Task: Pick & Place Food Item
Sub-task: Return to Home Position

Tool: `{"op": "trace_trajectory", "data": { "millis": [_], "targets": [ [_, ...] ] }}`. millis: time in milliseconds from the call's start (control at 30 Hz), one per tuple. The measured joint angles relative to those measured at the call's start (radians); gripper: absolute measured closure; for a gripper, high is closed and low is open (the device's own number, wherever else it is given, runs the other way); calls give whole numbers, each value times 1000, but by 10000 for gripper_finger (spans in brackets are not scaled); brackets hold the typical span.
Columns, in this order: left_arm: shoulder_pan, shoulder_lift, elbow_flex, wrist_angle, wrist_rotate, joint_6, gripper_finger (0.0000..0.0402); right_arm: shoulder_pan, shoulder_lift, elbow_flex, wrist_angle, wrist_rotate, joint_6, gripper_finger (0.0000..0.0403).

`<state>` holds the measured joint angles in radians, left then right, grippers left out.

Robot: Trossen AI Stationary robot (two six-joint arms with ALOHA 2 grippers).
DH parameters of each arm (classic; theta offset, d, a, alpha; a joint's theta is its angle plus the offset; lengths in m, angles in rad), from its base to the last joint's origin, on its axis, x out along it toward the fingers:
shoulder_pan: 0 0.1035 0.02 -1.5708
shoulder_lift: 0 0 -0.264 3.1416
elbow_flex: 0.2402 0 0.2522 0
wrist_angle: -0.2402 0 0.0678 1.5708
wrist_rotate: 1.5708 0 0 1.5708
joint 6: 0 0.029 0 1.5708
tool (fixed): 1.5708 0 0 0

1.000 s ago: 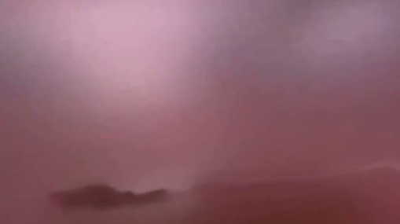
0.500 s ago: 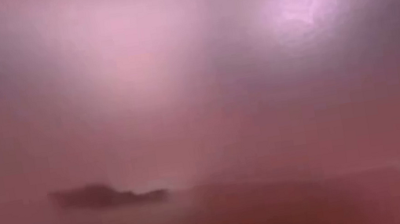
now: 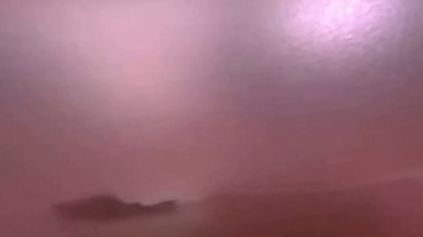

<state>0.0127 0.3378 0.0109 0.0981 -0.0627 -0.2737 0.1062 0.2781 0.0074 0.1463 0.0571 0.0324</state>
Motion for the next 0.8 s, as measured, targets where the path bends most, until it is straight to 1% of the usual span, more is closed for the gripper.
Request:
{"op": "trace_trajectory", "data": {
  "millis": [67, 133, 300, 500, 700, 800],
  "targets": [
    [0, 0, 0, 0, 0, 0, 275, -8, -76, 0, -109, 0, 15, 145],
    [0, 0, 0, 0, 0, 0, 275, -17, -127, 0, -126, -15, 2, 145],
    [0, 0, 0, 1, 0, 0, 275, -17, -194, 0, -127, -30, -48, 145],
    [0, 0, 0, 2, 0, 0, 275, -17, -199, 0, -130, -31, -18, 145],
    [0, 0, 0, 11, 0, 0, 275, -17, -199, 0, -130, -31, 73, 145],
    [0, 0, 0, 15, 0, 0, 275, -17, -199, 0, -130, -31, 83, 145]
  ]
}}
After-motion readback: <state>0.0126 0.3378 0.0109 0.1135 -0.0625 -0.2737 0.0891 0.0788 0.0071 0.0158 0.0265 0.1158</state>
